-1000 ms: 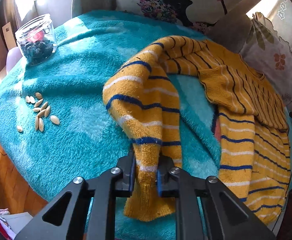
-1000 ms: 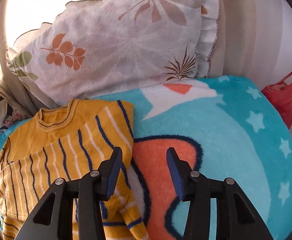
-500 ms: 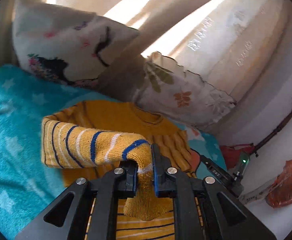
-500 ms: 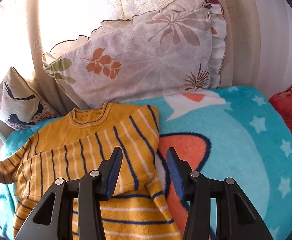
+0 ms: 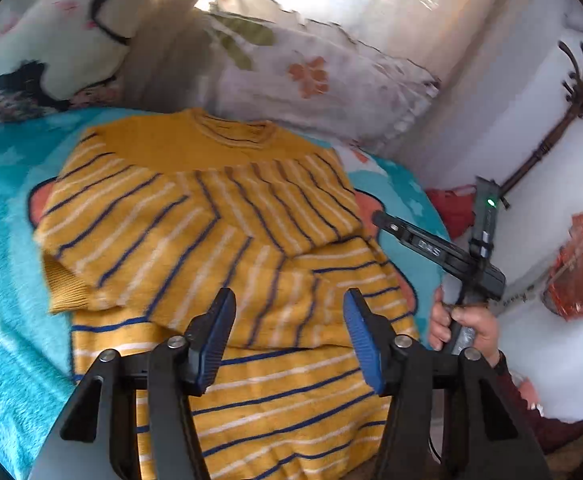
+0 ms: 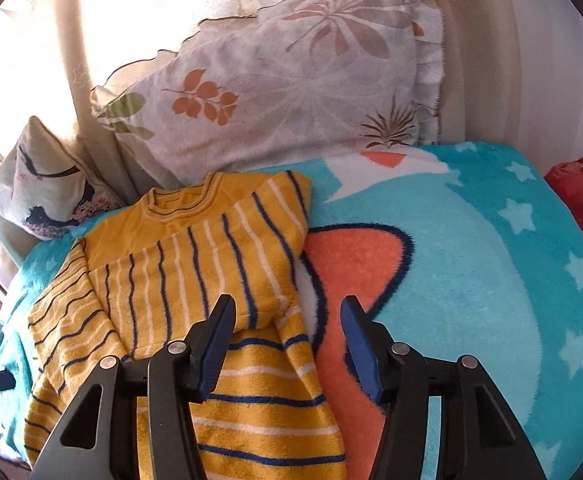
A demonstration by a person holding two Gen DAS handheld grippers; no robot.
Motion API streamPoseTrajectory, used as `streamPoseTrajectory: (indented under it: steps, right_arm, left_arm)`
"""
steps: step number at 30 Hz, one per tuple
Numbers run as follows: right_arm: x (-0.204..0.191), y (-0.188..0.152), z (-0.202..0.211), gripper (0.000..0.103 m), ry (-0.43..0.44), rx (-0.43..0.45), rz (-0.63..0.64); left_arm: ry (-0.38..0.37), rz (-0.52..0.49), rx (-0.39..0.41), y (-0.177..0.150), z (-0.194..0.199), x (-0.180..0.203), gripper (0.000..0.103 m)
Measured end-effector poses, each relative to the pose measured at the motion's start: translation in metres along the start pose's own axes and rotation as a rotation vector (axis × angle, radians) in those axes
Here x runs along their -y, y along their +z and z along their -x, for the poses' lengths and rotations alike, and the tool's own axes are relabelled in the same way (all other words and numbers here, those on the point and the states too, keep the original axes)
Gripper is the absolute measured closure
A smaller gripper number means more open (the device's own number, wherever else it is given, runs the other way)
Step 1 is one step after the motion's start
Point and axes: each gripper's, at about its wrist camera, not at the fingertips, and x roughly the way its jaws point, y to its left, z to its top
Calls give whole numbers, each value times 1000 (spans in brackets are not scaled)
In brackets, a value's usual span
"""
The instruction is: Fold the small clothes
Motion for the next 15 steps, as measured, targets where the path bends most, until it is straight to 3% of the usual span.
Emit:
streamPoseTrajectory:
  steps: [4,6,9,15]
  right_arm:
    - [-37,-2,-13,44,96,-44,86]
    - [-61,0,-22,44,149,-83,136]
    - [-94,-1,-38,44,227,-153,209]
    - [-129,-22,-75,44,216,-253,296]
  left_arm:
    - [185,173,51,-7,17,-59,47]
    - [240,227,68,-15,26,-79,47]
    - [238,286,82,-23,34,-98,47]
    - [285,265,82,-32,37,-107,47]
